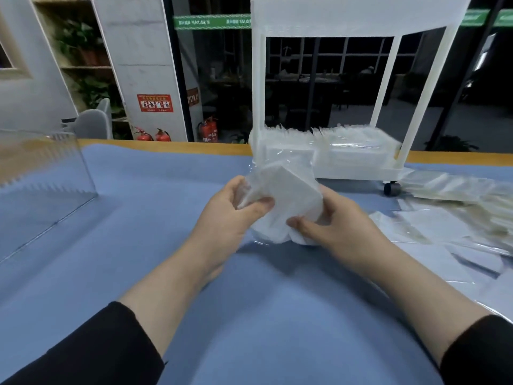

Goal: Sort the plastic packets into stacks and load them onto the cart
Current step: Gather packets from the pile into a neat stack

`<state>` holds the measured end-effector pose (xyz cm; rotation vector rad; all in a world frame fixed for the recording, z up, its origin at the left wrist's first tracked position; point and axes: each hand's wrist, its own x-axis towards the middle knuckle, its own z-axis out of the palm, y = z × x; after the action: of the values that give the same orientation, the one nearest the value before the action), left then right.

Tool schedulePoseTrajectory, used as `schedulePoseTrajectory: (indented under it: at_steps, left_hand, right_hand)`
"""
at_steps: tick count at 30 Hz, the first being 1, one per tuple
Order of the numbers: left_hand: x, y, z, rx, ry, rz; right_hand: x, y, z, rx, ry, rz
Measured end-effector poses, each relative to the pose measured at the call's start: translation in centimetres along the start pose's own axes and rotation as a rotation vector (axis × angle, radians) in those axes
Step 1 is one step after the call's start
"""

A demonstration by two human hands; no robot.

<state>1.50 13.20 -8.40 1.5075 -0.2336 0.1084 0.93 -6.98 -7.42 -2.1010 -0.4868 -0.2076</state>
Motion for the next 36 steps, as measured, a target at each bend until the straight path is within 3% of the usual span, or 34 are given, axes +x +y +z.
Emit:
schedulePoseTrajectory:
  at_steps: [3, 11, 13, 16, 19, 23, 30, 32, 36]
  left_hand:
    - [-0.2, 0.2, 0.5, -0.114, 0.022, -0.006]
    - [-0.4, -0.2, 0.2, 0.071, -0.113, -0.080]
    - [-0.3, 0.1, 0.2, 0.116, -0.051, -0.009]
    - [-0.4, 1.0, 0.0, 0.192, 0.129, 0.258]
    - [-1.3, 1.8, 0.3, 0.228, 0.151, 0.440]
    - [-1.0, 1.7, 1.2, 0.276, 0.161, 0.286]
    - [0.4, 0.4, 0.1, 0.222, 0.305, -0.010]
    - [0.3, 0.7, 0.3, 0.144, 0.302, 0.015]
    - [-0.2, 0.9, 0.6, 0.252, 0.171, 0.094]
  right_hand:
    - [-0.1, -0.5, -0.7, 0.040, 0.070, -0.040]
    - [-0.2, -0.2, 0.2, -0.123, 0.077, 0.076]
    - [-0.3, -0.5, 0.1, -0.179, 0.075, 0.049]
    - [-0.7, -2.0, -0.9, -0.310, 0.055, -0.016]
    - [-1.0, -3.9, -1.0, -0.516, -0.012, -0.108]
    - [-1.1, -4.1, 0.2, -0.624, -0.064, -0.132]
    - [-0.6, -1.7, -0.6, -0.511, -0.071, 0.085]
    - [-0.8, -1.5, -0.7, -0.472, -0.100, 0.078]
    - [-0.7, -2.0, -0.1, -0.425, -0.113, 0.017]
